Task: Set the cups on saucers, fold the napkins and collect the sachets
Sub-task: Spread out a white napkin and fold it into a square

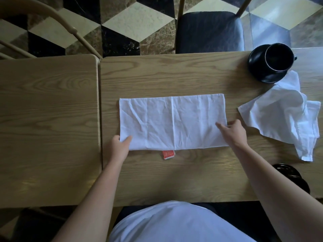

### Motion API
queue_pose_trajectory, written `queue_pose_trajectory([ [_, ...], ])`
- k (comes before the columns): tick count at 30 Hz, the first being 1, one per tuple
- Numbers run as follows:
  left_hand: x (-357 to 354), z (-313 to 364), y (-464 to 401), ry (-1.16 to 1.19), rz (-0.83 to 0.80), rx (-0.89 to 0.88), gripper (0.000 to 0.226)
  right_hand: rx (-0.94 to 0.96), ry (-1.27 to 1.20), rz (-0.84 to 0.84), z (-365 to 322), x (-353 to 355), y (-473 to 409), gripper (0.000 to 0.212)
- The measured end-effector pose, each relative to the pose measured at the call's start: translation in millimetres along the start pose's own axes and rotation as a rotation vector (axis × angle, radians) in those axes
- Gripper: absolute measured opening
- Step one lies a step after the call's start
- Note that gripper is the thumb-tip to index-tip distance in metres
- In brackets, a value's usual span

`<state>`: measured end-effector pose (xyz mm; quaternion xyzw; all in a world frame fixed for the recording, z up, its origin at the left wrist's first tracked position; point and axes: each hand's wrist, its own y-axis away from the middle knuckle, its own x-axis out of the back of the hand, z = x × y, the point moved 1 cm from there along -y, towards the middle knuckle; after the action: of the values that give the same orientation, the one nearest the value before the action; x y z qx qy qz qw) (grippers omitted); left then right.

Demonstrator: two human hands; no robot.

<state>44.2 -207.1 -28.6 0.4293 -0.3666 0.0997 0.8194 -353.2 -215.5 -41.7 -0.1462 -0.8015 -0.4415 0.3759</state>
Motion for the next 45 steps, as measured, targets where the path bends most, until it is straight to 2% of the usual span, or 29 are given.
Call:
queue_pose_trajectory([
  [4, 1, -10, 31, 0.324, -0.079, 0.015, 0.013, 0.051, 0.054, 0.095, 13, -3, 35, 0.051],
  [6, 1, -2, 42, 0.455, -0.109, 0.009, 0.014, 0.225, 0.048, 0.095, 5, -6, 61, 0.056],
  [8, 1, 14, 55, 0.574, -0.142, 0.005, 0.011, 0.490, 0.091, 0.055, -11, -12, 95, 0.059],
  [10, -1, 33, 73, 0.726, -0.231, 0.017, 0.013, 0.666, 0.134, 0.086, -25, -20, 130, 0.052],
  [11, -3, 42, 83, 0.815, -0.303, 0.046, 0.017, 0.637, 0.075, 0.043, -29, -23, 147, 0.045],
  [12, -4, 51, 95, 0.886, -0.385, 0.069, 0.020, 0.512, -0.043, -0.111, -33, -25, 160, 0.045],
  [14, -9, 66, 118, 0.884, -0.514, 0.039, 0.018, 0.044, -0.410, -0.675, -39, -30, 178, 0.067],
  [15, -12, 71, 128, 0.816, -0.560, -0.007, 0.017, -0.146, -0.579, -0.890, -41, -31, 183, 0.072],
  [16, -13, 76, 137, 0.736, -0.593, -0.058, 0.019, -0.238, -0.733, -0.975, -42, -29, 185, 0.068],
  [17, -12, 81, 143, 0.664, -0.613, -0.097, 0.020, -0.244, -0.838, -0.966, -43, -27, 184, 0.056],
  [19, -7, 92, 145, 0.582, -0.641, -0.117, 0.016, -0.164, -0.939, -0.831, -50, -20, 181, 0.023],
  [21, 1, 103, 136, 0.591, -0.666, -0.060, 0.012, -0.054, -0.954, -0.697, -66, -5, 172, 0.008],
  [25, 16, 148, 104, 0.839, -0.691, 0.054, 0.005, 0.194, -0.771, -0.550, -122, 38, 155, 0.008],
  [29, 49, 212, 74, 0.986, -0.525, 0.047, 0.008, 0.411, -0.694, -0.446, -183, 90, 156, 0.010],
  [31, 73, 238, 69, 1.063, -0.483, -0.029, 0.014, 0.490, -0.713, -0.393, -206, 114, 158, 0.009],
  [35, 116, 257, 88, 1.205, -0.473, -0.343, 0.019, 0.588, -0.827, -0.314, -223, 148, 164, 0.017],
  [37, 126, 242, 98, 1.214, -0.463, -0.466, 0.018, 0.604, -0.867, -0.305, -216, 149, 165, 0.017],
  [39, 121, 212, 103, 1.168, -0.417, -0.489, 0.017, 0.563, -0.877, -0.331, -203, 139, 160, 0.015],
  [43, 76, 139, 101, 1.004, -0.318, -0.260, 0.012, 0.347, -0.813, -0.381, -160, 87, 142, 0.017],
  [45, 49, 102, 97, 0.861, -0.273, -0.149, 0.011, 0.242, -0.754, -0.398, -133, 56, 134, 0.010],
])
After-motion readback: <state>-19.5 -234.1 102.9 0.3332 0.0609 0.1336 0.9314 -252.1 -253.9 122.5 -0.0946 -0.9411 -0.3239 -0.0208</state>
